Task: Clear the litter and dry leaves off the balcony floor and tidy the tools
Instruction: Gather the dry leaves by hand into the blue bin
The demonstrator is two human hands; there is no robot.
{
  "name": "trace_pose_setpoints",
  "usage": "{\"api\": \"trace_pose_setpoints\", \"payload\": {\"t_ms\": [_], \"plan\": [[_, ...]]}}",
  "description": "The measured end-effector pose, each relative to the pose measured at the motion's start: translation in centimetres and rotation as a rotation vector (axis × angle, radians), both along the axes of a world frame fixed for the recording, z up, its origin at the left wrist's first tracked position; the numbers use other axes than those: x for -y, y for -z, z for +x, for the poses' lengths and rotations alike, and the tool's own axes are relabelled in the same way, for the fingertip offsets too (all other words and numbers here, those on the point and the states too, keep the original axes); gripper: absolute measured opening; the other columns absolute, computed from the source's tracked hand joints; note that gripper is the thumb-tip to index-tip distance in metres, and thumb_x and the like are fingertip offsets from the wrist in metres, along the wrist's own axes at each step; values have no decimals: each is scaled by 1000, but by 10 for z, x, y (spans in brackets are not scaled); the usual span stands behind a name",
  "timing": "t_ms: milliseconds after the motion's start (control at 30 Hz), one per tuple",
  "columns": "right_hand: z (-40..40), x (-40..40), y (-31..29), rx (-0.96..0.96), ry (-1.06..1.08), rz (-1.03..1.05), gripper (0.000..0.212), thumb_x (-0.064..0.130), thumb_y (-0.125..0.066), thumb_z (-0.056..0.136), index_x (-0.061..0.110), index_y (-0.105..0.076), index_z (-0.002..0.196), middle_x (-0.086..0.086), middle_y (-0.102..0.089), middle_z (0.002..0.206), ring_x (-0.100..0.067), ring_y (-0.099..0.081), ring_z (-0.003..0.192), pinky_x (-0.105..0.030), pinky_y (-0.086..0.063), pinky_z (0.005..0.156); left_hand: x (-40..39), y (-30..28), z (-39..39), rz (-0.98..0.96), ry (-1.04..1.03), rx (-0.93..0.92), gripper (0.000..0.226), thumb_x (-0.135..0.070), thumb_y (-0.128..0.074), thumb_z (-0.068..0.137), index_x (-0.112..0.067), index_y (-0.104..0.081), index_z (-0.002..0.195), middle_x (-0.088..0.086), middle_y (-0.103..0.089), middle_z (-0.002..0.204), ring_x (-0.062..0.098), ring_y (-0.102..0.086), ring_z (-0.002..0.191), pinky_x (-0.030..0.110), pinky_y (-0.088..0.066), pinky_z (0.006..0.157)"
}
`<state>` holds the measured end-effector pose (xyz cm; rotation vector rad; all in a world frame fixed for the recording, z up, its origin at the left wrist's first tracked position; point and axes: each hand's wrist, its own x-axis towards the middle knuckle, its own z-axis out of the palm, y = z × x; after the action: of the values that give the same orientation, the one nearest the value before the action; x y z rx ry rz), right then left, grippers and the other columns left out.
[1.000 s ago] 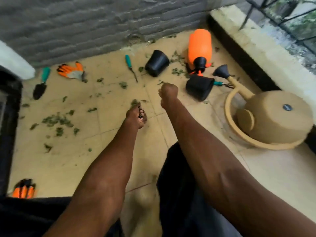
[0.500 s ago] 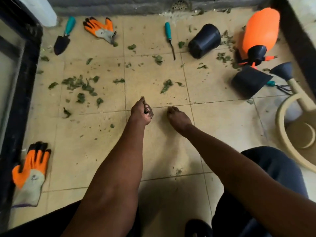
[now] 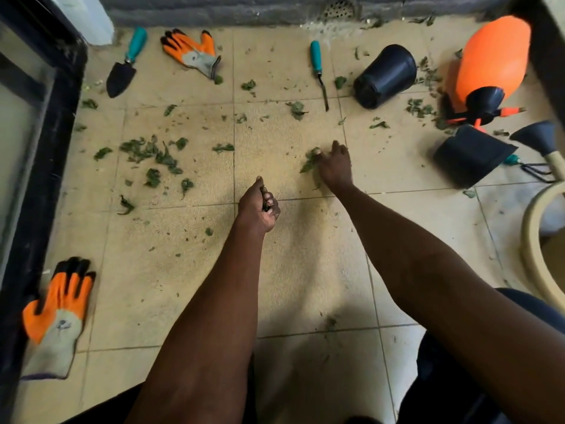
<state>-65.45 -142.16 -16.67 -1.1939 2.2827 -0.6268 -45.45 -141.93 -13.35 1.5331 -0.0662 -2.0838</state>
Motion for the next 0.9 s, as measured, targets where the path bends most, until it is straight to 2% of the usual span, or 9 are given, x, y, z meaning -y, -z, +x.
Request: {"api": "trace_pose_setpoints", "payload": {"t_ms": [100,233,333,400,467,533,733,800,900], "plan": [[9,17,13,-48,-163,20,61,42,-50,96,14,-31,147,-18,-33,147,-36,-34,134,-53,-31,110,-2,4,6,-2,-14,10,40,-40,-52,99,-19,-45,66,-5,-39,50,8,-31,38,16,-20,34],[17,5,18,-210,-509,18,47,15,-50,95,8,-46,141,-19,-36,148,-37,-31,138,-52,-31,111,-8,9,13,8,-26,34,41,-40,-53,99,-19,-44,65,-5,-40,50,8,-31,37,16,-20,34],[18,-28,19,-248,-547,-77,38,4,-41,99,-2,-49,136,-24,-45,142,-38,-41,133,-46,-36,111,-16,8,13,16,-21,56,39,-39,-56,98,-19,-46,66,-5,-40,49,9,-31,36,17,-20,34],[10,-46,20,-283,-547,-87,40,4,-44,97,-2,-49,136,-24,-45,143,-41,-41,133,-51,-35,111,-22,6,9,23,-36,64,39,-38,-57,97,-19,-47,66,-5,-41,49,9,-31,37,17,-20,35],[5,-64,18,-331,-596,57,52,6,-46,94,2,-37,146,-18,-30,154,-37,-25,144,-58,-25,114,-29,3,2,30,-33,70,39,-38,-57,97,-19,-47,66,-5,-41,50,9,-31,37,17,-20,35],[6,-82,13,-351,-653,170,61,1,-43,94,6,-24,152,-14,-15,161,-33,-10,149,-54,-20,118,-37,1,-8,37,-26,69,40,-39,-56,98,-19,-46,65,-5,-40,50,9,-30,37,17,-19,35],[12,-131,3,-548,-711,82,41,1,-40,100,-2,-44,140,-18,-45,144,-30,-54,123,-37,-51,97,-68,-12,-39,28,28,87,41,-39,-55,98,-18,-45,64,-5,-38,52,9,-29,38,17,-18,35],[6,-136,-5,-513,-624,113,30,1,-45,97,-2,-58,124,-17,-61,123,-28,-63,105,-35,-55,87,-77,-19,-44,16,39,93,41,-39,-56,98,-18,-45,64,-4,-39,54,9,-30,41,17,-19,36],[-13,-126,-30,-151,-126,174,22,-2,-47,94,-2,-68,99,-6,-64,88,-22,-65,82,-19,-51,63,-87,-33,-49,-21,38,121,41,-40,-57,97,-19,-46,64,-4,-39,54,9,-30,42,18,-19,36]]}}
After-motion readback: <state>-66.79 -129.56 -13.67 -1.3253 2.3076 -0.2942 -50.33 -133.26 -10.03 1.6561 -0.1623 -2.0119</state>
